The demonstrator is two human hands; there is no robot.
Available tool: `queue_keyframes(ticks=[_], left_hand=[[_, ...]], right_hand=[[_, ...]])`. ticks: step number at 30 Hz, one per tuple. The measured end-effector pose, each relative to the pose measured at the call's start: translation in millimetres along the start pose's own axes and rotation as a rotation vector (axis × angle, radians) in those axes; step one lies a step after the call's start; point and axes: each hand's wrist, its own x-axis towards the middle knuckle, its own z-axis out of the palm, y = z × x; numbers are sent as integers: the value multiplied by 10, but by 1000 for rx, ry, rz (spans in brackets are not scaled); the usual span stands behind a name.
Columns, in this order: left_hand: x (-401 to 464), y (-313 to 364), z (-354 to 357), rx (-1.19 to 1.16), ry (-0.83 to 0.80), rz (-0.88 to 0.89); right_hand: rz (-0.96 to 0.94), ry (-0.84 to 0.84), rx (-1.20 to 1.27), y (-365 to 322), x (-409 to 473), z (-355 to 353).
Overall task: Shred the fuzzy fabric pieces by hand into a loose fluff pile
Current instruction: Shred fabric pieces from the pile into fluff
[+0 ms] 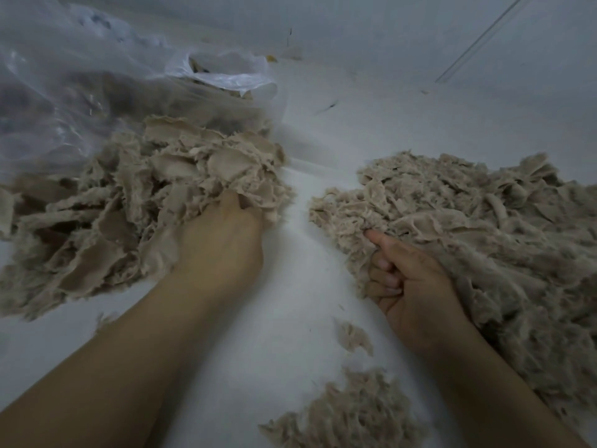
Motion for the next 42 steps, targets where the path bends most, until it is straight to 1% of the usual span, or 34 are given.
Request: queue_keyframes(ticks=[2,4,5,7,8,9,10,12,14,15,17,21,24,26,28,29,31,33,34,36,38,42], left_hand=[[-52,86,-50,-18,73,96],[-101,207,-80,-89,170,224],[-135,281,-71,-158,179,293],[-180,410,3,-311,84,361],[-179,433,60,-342,7,353],[-148,417,109,-333,-62,305],[-90,368,151,-297,-90,230],[30,223,183,-231,-75,64],[106,107,183,-141,-74,-22],[111,97,172,-89,-92,-17],[86,174,130,-38,-111,60],[101,533,32,-112,-99,208],[215,777,43,-142,-73,216],[308,860,94,-192,-142,192],[385,881,141,-303,-235,201],[403,880,172,-371,-250,218],[362,864,206,-552,-215,251],[280,815,224,-712,-104,246],[237,774,237,-781,-48,210],[171,693,261,-889,12,111],[149,675,287,-892,12,84],[164,740,293,-729,2,187]], right_hand=[[-1,-3,1,6,1,5],[-7,-2,2,5,1,7],[-10,3,0,7,3,5],[-11,15,-2,12,1,1],[-11,18,-1,13,1,1],[-11,18,1,12,1,2],[-12,20,2,11,1,6],[-16,28,4,5,-6,15],[-22,28,9,1,-14,20],[-23,29,9,4,-16,21],[-24,31,3,10,-14,21],[-38,32,-23,17,-12,18],[-51,16,-53,12,-21,14],[-54,6,-68,6,-29,16],[-50,5,-55,5,-26,17],[-45,5,-42,2,-23,17],[-30,9,-27,-1,-14,9],[-17,11,-25,-2,-1,-5],[-13,11,-20,-3,3,-13],[-8,-9,-10,-15,9,-29],[3,-73,-13,-30,-1,-39],[65,-239,-95,-42,-33,-39]])
